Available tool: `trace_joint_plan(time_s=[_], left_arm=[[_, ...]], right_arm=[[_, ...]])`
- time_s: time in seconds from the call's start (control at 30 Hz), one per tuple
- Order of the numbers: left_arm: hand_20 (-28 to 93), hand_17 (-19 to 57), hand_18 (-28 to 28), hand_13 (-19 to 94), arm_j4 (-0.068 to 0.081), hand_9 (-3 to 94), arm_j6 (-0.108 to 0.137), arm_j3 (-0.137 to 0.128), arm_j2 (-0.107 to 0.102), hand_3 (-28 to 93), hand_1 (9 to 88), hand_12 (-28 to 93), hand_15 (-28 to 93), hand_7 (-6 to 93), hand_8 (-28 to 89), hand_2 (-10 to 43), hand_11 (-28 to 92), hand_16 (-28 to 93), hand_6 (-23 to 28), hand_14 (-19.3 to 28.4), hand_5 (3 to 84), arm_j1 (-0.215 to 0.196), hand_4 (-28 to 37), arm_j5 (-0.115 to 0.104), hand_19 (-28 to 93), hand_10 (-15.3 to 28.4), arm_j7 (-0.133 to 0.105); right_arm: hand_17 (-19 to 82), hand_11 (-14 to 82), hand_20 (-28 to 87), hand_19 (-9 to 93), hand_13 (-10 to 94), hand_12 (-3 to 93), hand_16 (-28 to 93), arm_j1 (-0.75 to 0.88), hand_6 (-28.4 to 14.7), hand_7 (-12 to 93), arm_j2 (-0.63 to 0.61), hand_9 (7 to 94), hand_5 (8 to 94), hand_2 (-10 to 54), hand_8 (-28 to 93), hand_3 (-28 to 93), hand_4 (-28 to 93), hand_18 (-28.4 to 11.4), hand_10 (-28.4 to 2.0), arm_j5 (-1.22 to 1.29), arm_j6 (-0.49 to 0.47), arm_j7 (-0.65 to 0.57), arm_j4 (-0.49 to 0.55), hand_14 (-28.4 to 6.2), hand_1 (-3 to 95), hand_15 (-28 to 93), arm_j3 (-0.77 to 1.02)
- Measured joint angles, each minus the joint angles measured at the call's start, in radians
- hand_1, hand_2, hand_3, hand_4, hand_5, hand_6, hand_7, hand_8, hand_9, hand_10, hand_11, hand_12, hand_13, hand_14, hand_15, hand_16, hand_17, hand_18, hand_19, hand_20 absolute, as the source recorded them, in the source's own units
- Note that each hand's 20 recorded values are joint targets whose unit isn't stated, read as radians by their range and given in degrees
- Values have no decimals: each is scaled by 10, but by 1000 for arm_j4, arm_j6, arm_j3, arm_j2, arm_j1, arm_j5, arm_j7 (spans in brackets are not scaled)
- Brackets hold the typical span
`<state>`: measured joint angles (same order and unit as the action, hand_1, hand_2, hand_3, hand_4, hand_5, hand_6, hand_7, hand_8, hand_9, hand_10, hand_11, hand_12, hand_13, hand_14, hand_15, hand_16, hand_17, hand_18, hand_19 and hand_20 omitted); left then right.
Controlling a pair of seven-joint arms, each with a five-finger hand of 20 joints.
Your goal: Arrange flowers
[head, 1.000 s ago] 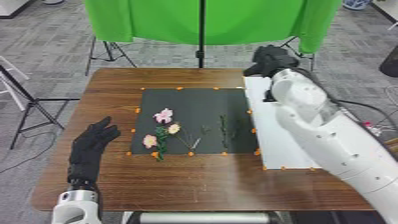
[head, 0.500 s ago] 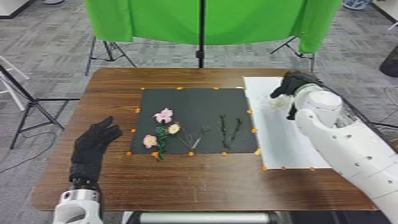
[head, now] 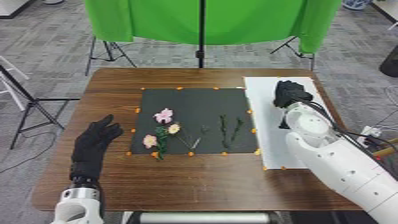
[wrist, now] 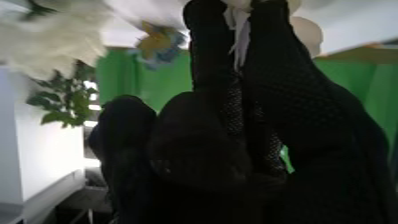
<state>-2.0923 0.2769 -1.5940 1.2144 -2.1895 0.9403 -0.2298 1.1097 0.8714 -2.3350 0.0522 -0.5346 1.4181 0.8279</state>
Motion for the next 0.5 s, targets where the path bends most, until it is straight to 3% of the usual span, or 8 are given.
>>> trace_joint_plan(time_s=[0.1,0.27,0.37,0.5], left_arm=[[182,6,135,342,-1,465,0,0,0,693,216,110,344,116,-65,54,228,-47,51,187,461,0,-283,0,161,141,0],[182,6,135,342,-3,465,0,-1,0,695,215,110,344,118,-65,53,227,-47,51,188,461,-1,-283,0,160,142,1],[182,7,135,342,-3,465,0,-1,0,693,216,110,344,118,-66,54,227,-48,51,188,461,0,-283,2,160,141,2],[182,6,135,342,-1,465,-1,2,-1,693,215,110,344,118,-66,54,227,-48,50,187,461,2,-283,4,160,141,2]], right_arm=[[693,71,656,932,930,378,329,11,24,209,-9,926,822,-95,72,591,-203,-115,-76,-12,44,6,32,-7,604,653,6],[693,68,664,932,928,384,337,8,25,208,-49,923,817,-95,77,602,-192,-112,-76,22,69,28,184,-6,588,655,-4],[692,67,667,932,924,384,340,-37,27,210,-62,921,815,-95,77,602,-192,-111,-77,76,78,84,253,-7,586,659,-66],[691,66,669,932,922,385,341,-115,29,212,-42,918,811,-95,76,601,-195,-110,-75,112,77,180,270,-6,585,662,-173]])
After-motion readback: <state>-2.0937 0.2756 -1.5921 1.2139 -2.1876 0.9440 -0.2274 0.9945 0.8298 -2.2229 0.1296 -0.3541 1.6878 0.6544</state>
